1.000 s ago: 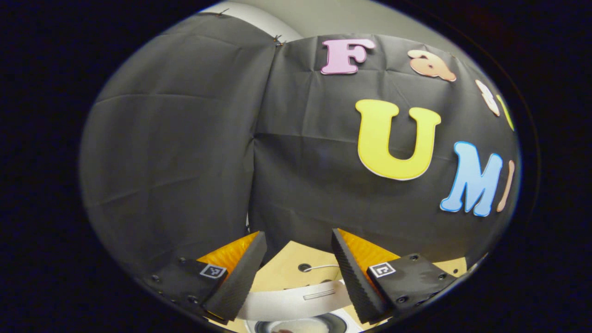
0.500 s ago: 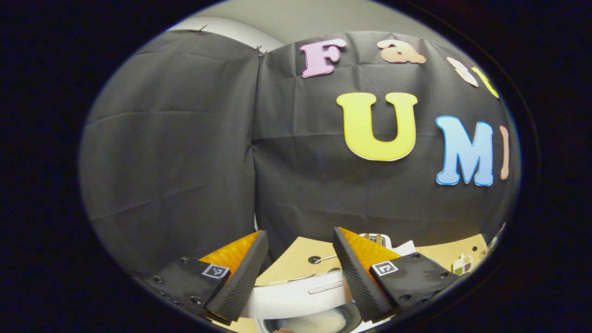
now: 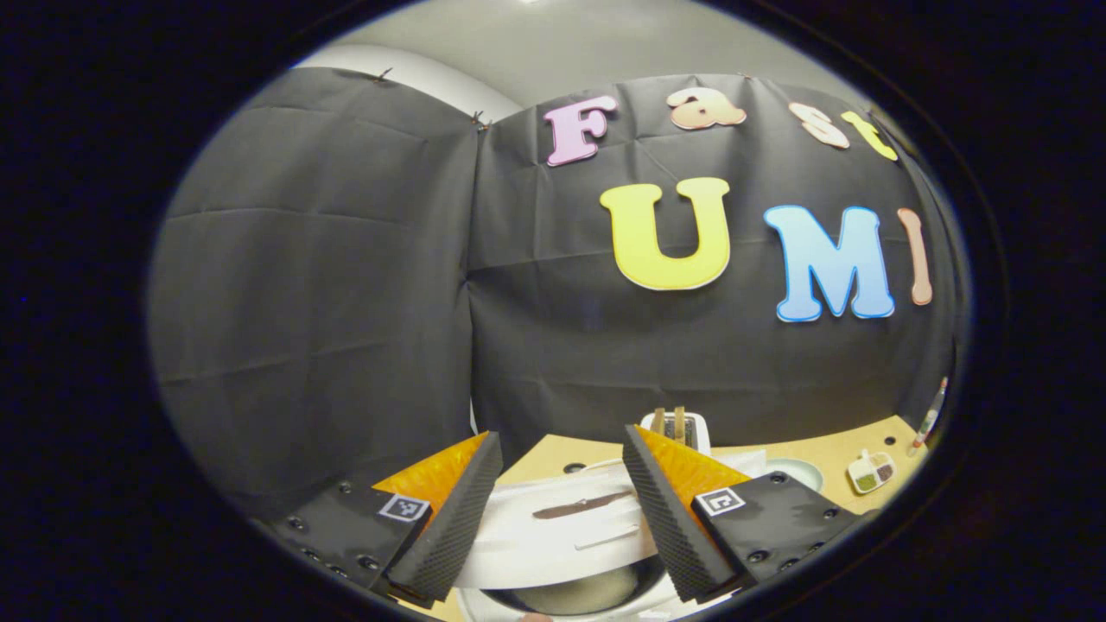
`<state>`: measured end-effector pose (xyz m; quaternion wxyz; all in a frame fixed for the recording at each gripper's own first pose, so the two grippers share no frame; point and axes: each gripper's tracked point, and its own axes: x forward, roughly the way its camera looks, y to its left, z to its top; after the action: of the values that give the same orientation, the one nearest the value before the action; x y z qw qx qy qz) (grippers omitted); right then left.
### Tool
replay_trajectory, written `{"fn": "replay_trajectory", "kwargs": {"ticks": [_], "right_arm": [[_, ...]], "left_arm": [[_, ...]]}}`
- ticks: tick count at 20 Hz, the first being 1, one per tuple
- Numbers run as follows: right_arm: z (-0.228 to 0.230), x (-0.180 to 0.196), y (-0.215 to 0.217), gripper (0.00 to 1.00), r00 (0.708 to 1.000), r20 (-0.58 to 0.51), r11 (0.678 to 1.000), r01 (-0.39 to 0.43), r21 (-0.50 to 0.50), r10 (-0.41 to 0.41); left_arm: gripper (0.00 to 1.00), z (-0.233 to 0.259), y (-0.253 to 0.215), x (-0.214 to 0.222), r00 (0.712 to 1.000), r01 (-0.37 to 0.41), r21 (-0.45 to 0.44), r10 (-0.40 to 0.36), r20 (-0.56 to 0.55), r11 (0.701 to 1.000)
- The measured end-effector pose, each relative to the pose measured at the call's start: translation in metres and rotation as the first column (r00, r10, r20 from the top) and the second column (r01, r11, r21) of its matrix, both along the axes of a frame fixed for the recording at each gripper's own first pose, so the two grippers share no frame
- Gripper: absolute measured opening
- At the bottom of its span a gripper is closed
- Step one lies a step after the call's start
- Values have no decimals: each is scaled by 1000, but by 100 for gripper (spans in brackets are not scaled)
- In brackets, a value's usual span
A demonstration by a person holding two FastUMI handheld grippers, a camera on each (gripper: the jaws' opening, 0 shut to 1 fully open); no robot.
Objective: Close the left gripper, press the button to open the rice cooker; take a wooden spoon from the chopstick holder with the right hand, scoop a spoonful of rice and pour it into the rice cooker, then put the wooden spoon back into the chopstick holder.
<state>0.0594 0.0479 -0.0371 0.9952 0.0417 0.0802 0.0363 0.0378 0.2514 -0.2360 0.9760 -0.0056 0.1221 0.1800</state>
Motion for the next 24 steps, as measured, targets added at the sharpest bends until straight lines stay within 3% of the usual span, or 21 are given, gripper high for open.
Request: {"fn": "replay_trajectory", "kwargs": {"ticks": [2,4,10,12,17,22,23,24], "right_arm": [[1,-3,2,90,1000,-1,1000,-9,-3,9],[4,-5,6,90,1000,3,1000,-20,-7,20],[15,-12,10,90,999,28,998,-37,-41,38],[13,-16,9,90,999,22,999,-36,-36,36],[16,-23,7,90,999,25,999,-28,-23,28],[14,-28,10,90,999,18,999,-26,-21,27],[14,-30,11,90,999,16,999,-29,-19,29],[13,-30,13,90,999,12,999,-33,-17,33]], "left_arm": [[96,-18,-9,-13,1000,4,-17,-4,-15,1000],[100,-30,-13,-23,1000,-4,-14,4,-14,1000],[97,-33,-16,-30,1000,-20,-13,20,-2,1000],[100,-36,-17,-32,1000,-13,-18,13,-8,1000],[97,-62,-30,-50,995,8,-111,-18,-93,994],[100,-83,-41,-72,989,15,-96,-29,-146,995],[91,-89,-43,-74,987,14,-98,-29,-161,995],[98,-96,-45,-77,984,14,-96,-31,-177,995]]}}
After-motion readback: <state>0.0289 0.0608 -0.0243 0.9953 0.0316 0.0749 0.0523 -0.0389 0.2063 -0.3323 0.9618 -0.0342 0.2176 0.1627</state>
